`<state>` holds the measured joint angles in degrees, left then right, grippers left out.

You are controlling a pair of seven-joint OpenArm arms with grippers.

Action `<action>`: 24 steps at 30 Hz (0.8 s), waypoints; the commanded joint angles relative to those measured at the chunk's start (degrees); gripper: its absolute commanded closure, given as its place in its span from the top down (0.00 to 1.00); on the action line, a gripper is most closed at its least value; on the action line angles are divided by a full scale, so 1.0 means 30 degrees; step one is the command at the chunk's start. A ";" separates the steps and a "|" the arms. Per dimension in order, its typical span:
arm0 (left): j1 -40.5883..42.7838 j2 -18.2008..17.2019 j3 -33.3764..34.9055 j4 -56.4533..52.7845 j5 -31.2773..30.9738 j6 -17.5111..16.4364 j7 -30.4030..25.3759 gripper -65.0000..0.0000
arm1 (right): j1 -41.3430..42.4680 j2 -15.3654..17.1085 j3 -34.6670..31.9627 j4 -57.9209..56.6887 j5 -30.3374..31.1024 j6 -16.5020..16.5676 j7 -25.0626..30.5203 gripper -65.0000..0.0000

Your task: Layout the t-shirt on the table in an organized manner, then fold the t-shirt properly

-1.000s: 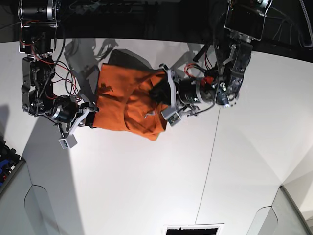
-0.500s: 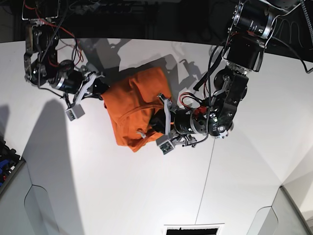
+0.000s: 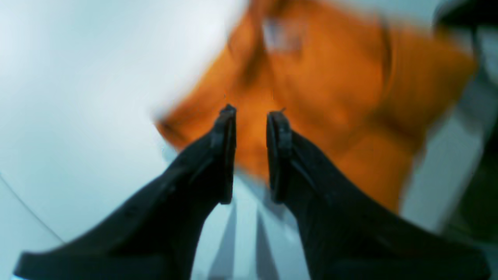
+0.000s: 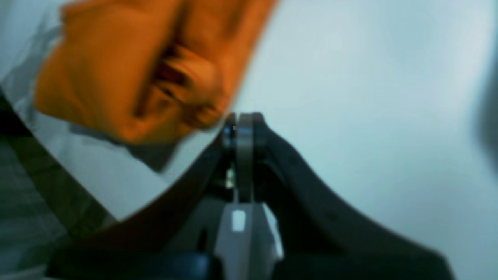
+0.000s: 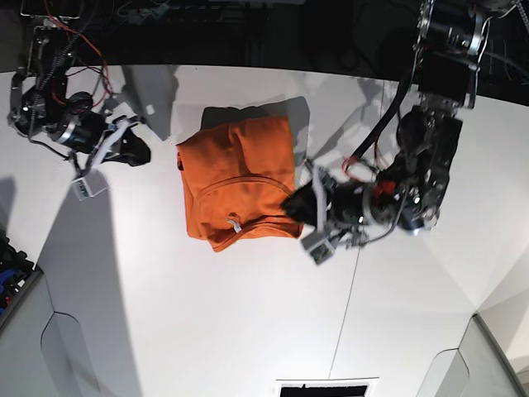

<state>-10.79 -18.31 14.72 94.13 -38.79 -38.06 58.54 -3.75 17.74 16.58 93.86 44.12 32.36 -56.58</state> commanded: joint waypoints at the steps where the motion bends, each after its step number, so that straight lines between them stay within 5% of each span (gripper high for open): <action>1: 0.0146 -0.0532 -0.0080 0.1005 -0.1056 -0.0277 -0.0175 0.22 | -0.0015 0.0605 0.0576 0.0415 0.1064 0.0153 0.0066 0.00; 10: 0.8225 -0.3993 -0.0313 0.6863 -0.1399 -0.0645 0.0138 0.22 | -0.3147 0.2302 0.3162 0.0648 0.3388 0.0226 -0.1158 0.00; 19: 1.4447 -0.4167 -0.0306 0.7497 0.1027 -0.0645 -0.0364 0.22 | -0.8094 0.2958 0.3228 0.1654 0.4160 0.0663 -0.1188 0.00; 24: 1.6232 -0.4153 -0.0248 0.5982 0.3927 -0.0645 -0.2484 0.22 | -1.0105 0.2965 0.2667 0.1668 0.2302 0.0750 -0.1144 0.00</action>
<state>37.56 -30.30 14.11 111.33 -26.04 -39.68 51.20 -33.67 25.82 24.34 98.19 49.76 33.98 -60.31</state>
